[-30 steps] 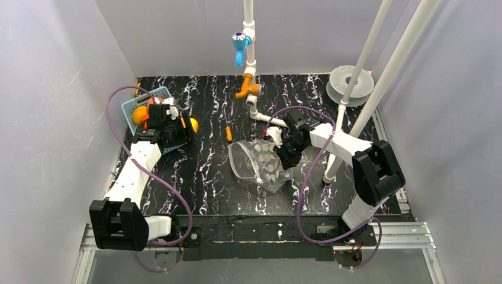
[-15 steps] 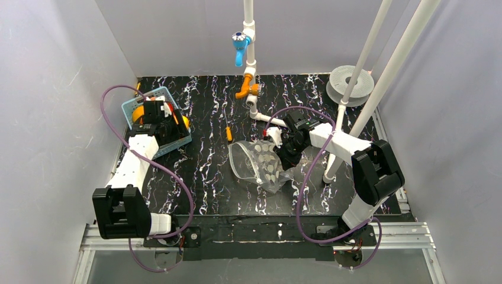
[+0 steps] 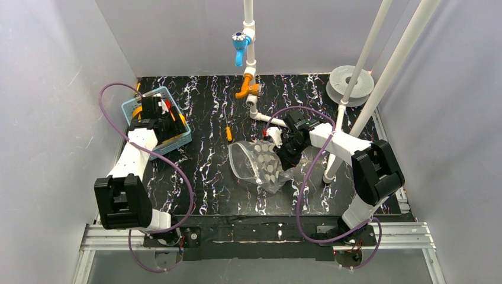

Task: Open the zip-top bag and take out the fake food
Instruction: Place the fake vegetable in the bin, then reset both arms

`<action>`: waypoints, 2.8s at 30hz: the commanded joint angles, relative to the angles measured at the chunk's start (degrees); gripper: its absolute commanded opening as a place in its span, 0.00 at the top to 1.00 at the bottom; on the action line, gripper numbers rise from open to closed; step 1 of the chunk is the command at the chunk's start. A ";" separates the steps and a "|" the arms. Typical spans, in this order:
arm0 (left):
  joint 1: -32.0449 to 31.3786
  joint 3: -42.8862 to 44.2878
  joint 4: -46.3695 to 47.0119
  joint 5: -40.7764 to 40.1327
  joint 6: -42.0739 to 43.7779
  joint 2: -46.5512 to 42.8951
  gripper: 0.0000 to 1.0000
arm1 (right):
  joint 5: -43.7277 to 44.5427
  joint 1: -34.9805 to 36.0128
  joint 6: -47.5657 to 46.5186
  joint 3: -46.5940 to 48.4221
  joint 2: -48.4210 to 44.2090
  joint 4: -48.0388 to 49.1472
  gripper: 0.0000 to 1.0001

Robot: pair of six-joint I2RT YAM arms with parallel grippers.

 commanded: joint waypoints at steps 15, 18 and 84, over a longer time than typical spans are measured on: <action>1.90 3.87 -0.12 -1.38 -0.76 3.14 0.62 | -1.26 -0.10 -0.97 0.42 0.03 -1.50 0.96; 2.07 4.37 -0.13 -1.40 -0.81 3.61 0.58 | -1.27 -0.09 -1.02 0.39 0.06 -1.50 0.96; 2.39 -2.45 0.53 44.95 -26.06 -36.51 0.02 | -24.16 -10.36 -19.58 11.27 -49.79 -36.01 0.11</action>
